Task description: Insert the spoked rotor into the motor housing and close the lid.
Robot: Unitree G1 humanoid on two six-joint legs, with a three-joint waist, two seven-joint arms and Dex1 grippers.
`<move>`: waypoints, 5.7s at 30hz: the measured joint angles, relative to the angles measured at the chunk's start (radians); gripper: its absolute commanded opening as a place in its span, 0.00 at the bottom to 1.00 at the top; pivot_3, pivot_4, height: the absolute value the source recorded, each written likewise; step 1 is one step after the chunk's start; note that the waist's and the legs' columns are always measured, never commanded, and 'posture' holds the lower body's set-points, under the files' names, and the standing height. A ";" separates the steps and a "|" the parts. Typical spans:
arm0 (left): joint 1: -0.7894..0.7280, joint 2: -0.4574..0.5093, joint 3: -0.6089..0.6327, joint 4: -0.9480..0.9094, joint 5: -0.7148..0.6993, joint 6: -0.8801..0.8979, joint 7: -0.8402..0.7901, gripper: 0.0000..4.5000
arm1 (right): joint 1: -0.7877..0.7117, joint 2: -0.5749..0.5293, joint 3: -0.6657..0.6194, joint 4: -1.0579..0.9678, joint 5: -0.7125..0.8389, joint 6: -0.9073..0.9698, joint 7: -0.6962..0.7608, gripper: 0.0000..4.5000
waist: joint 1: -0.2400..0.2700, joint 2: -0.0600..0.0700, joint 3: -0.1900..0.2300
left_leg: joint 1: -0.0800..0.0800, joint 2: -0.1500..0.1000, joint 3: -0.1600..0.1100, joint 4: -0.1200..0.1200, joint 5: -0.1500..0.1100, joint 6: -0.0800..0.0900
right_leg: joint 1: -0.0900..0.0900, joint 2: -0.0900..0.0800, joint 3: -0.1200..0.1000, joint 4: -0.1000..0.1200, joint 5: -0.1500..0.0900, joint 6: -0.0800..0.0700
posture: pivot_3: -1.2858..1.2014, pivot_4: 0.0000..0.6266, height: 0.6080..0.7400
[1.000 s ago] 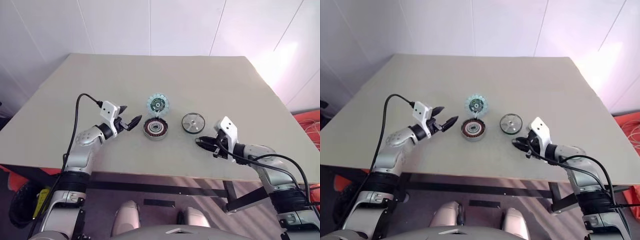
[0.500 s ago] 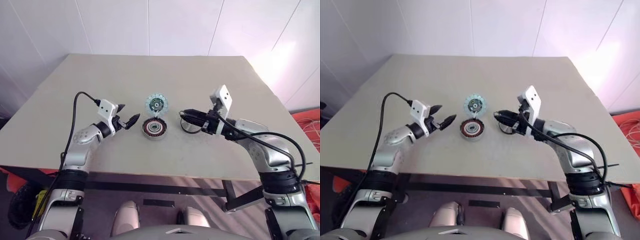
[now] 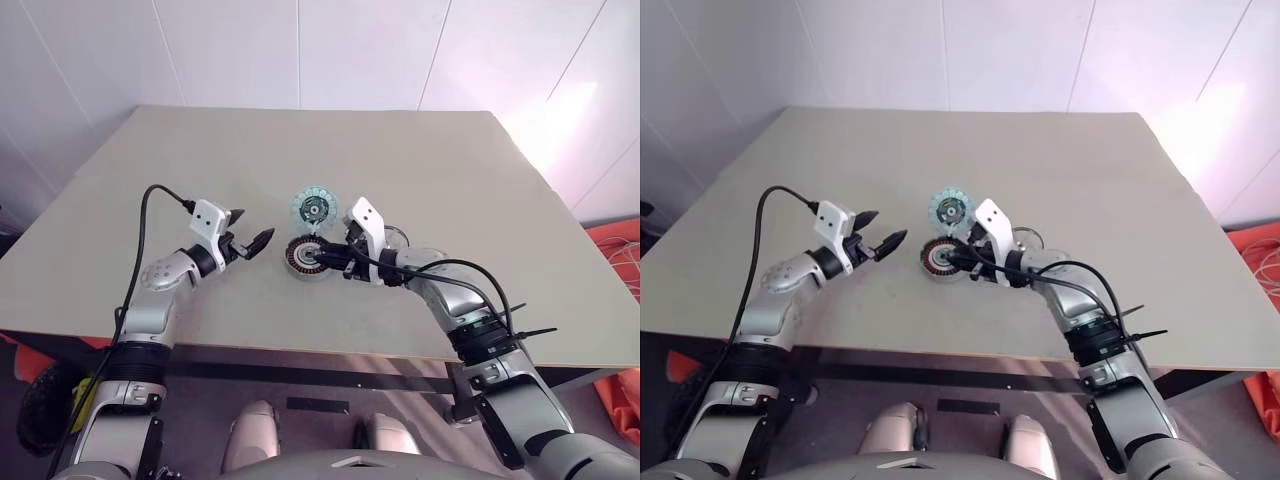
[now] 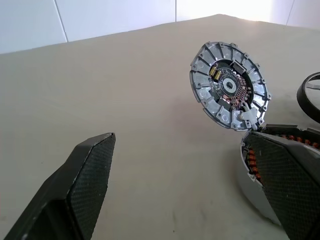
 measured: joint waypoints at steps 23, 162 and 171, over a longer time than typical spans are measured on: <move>0.008 0.003 0.004 -0.025 0.000 0.001 0.017 1.00 | -0.088 0.050 -0.016 0.205 -0.064 -0.099 0.002 0.15 | 0.000 0.000 0.000 | 0.000 0.000 0.000 0.000 0.000 -0.001 | 0.000 0.000 0.000 0.001 0.003 -0.004 | 0.52 0.00 1.00; 0.007 0.001 0.004 -0.023 0.012 -0.012 0.026 1.00 | -0.099 0.140 -0.088 0.265 -0.063 -0.129 -0.032 0.01 | -0.001 -0.001 0.000 | 0.001 0.001 0.000 -0.001 0.001 -0.002 | 0.000 0.001 0.000 0.001 0.001 -0.002 | 0.52 0.00 1.00; 0.007 0.000 0.004 -0.023 0.011 -0.012 0.026 1.00 | -0.100 0.077 -0.175 0.062 -0.007 -0.010 -0.073 0.01 | 0.001 -0.001 0.000 | 0.001 0.000 0.000 -0.001 0.001 -0.002 | 0.000 0.001 0.000 0.001 0.002 -0.004 | 0.52 0.00 1.00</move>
